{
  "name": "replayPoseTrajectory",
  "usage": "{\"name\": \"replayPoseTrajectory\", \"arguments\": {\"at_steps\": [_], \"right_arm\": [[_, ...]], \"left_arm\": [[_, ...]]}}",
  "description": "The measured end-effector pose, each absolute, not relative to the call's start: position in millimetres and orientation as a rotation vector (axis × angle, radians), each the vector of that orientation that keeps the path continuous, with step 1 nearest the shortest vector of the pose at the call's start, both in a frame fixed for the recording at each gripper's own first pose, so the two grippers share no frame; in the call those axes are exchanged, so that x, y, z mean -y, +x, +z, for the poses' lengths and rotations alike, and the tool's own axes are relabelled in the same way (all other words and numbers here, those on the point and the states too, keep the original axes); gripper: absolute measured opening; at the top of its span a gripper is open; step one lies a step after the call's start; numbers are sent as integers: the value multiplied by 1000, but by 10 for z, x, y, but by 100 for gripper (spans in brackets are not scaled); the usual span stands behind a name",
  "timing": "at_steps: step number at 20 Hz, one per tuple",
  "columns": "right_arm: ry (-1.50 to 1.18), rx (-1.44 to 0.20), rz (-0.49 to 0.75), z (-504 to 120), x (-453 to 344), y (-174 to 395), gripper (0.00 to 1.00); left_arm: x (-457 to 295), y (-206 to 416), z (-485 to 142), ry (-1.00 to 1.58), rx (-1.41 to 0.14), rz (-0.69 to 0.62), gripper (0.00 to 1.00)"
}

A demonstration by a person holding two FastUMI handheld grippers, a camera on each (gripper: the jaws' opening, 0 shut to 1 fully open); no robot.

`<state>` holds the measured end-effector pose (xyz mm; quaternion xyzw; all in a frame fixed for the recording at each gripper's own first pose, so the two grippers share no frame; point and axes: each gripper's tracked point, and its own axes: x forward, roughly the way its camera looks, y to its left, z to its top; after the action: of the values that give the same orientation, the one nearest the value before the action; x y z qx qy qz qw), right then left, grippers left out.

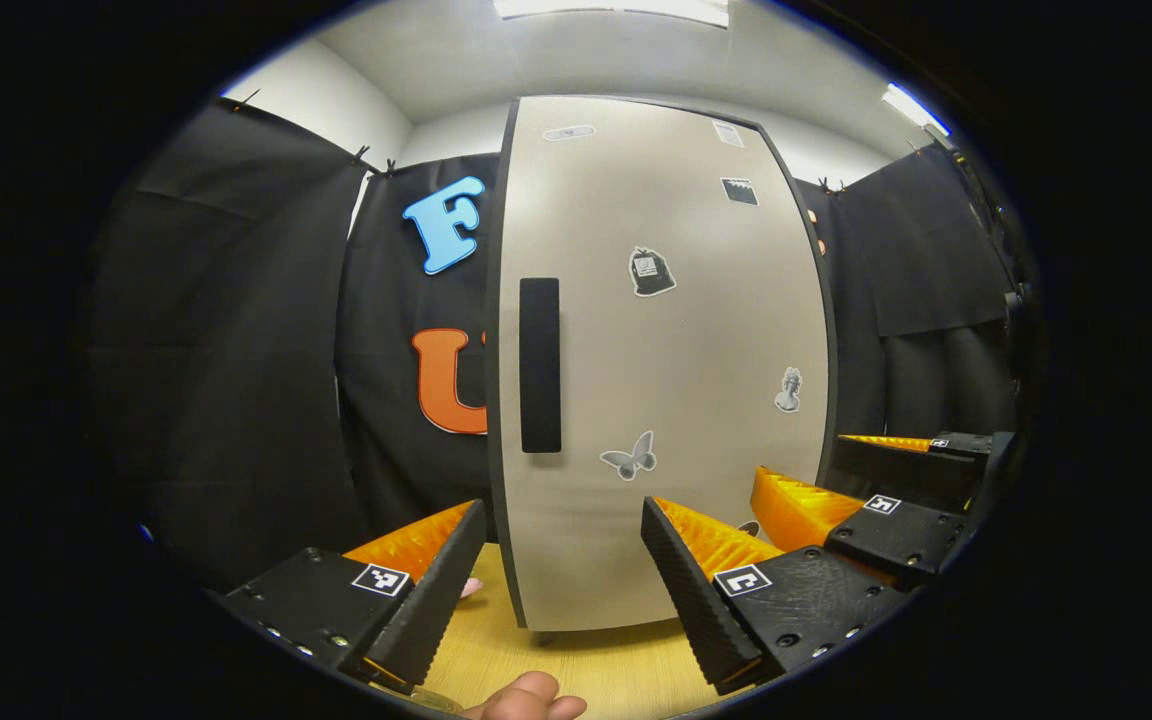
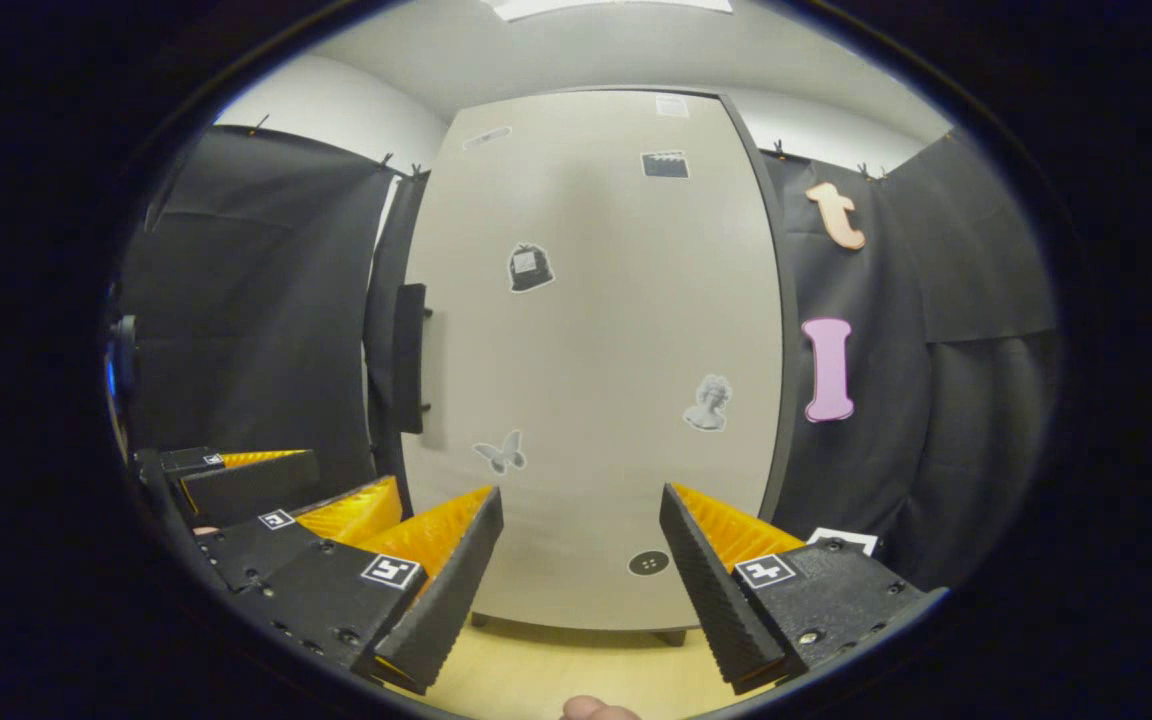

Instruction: Open the cabinet door with the right hand, grasp the bottle in the cabinet with the left hand and place it on the coaster, then close the cabinet door with the right hand.

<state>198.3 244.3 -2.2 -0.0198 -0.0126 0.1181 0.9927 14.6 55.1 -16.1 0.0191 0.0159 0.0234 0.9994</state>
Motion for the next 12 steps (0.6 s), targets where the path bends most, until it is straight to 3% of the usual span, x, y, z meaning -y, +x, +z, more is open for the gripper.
{"name": "replayPoseTrajectory", "arguments": {"at_steps": [12], "right_arm": [[-42, 15, 257, -58, -2459, 1948, 99]], "left_arm": [[-561, 91, -173, 30, -28, 60, 95]]}}
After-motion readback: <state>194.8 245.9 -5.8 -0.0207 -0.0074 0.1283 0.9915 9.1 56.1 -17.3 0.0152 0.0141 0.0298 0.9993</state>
